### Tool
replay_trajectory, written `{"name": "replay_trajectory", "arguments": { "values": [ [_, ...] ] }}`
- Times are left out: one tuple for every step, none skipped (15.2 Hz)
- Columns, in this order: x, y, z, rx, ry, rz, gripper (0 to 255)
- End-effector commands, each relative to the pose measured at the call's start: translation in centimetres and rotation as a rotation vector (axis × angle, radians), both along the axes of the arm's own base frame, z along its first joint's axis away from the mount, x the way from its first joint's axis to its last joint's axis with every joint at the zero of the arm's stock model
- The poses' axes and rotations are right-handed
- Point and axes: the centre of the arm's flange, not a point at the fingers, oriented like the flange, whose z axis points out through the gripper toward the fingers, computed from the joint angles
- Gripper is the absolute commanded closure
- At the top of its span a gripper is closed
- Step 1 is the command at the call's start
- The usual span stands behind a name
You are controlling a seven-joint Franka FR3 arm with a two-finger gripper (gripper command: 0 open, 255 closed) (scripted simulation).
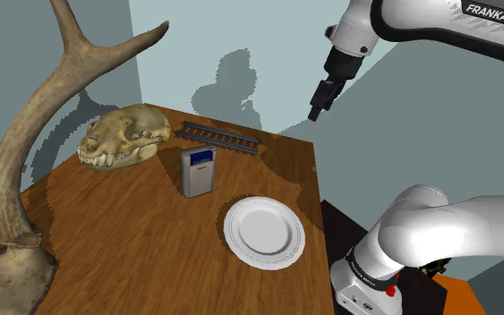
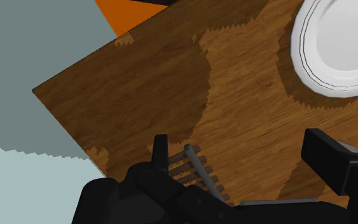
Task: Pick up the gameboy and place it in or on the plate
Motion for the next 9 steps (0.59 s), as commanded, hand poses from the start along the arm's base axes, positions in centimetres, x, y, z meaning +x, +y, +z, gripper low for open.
{"name": "replay_trajectory", "arguments": {
  "values": [
    [0.0, 0.0, 0.0, 0.000, 0.000, 0.000, 0],
    [1.0, 0.8, -0.4, 0.000, 0.004, 0.038, 0],
    [2.0, 1.6, -0.8, -0.001, 0.008, 0.077, 0],
    [3.0, 2.4, -1.2, -0.001, 0.012, 0.115, 0],
    [3.9, 3.3, -1.6, -0.002, 0.016, 0.154, 0],
    [4.8, 4.2, -2.0, -0.002, 0.020, 0.192, 0],
    [5.7, 5.2, -2.4, -0.003, 0.024, 0.231, 0],
    [6.5, 6.1, -2.8, -0.003, 0.028, 0.269, 0],
    [7.3, 7.1, -3.2, -0.004, 0.033, 0.308, 0]
  ]
}}
